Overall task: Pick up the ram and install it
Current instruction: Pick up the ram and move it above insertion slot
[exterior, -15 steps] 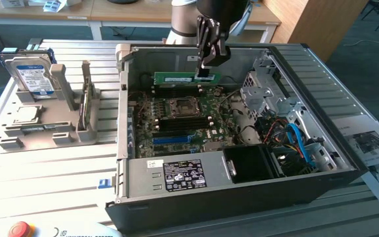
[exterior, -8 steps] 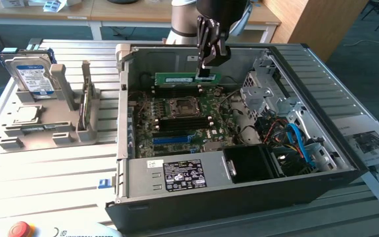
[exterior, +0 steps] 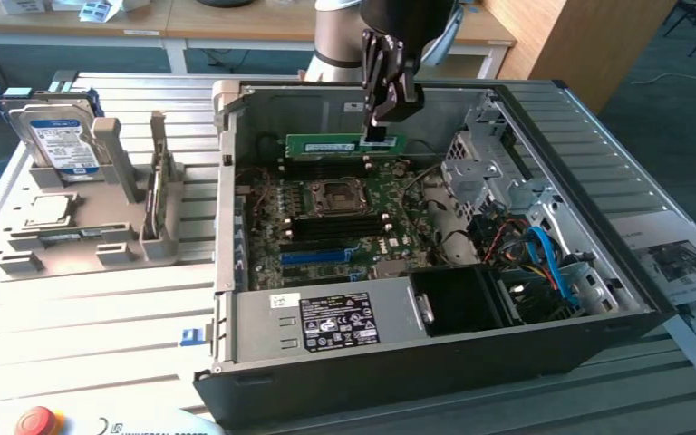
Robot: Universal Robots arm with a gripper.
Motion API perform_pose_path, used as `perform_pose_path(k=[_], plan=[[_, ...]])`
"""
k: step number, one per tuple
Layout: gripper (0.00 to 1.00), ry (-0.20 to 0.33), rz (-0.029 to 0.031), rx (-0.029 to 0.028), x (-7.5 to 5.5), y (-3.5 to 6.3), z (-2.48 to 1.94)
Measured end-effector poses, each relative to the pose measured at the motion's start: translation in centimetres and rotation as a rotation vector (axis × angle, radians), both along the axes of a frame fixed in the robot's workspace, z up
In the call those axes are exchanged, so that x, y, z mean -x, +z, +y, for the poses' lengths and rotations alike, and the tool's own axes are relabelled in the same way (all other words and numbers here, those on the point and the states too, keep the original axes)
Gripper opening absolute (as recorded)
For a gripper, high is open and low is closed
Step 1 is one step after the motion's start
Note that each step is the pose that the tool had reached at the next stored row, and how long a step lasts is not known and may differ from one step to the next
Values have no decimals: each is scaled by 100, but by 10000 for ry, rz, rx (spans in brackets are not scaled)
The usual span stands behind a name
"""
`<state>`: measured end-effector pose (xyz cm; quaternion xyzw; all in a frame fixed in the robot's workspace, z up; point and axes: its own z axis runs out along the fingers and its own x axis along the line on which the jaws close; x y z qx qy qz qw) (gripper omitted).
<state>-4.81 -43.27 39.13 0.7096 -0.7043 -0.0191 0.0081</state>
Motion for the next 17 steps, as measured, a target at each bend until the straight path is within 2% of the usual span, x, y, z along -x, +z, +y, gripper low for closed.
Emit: perform_pose_path(k=[17], plan=[[12,0,-2,-1,0,-25,0]])
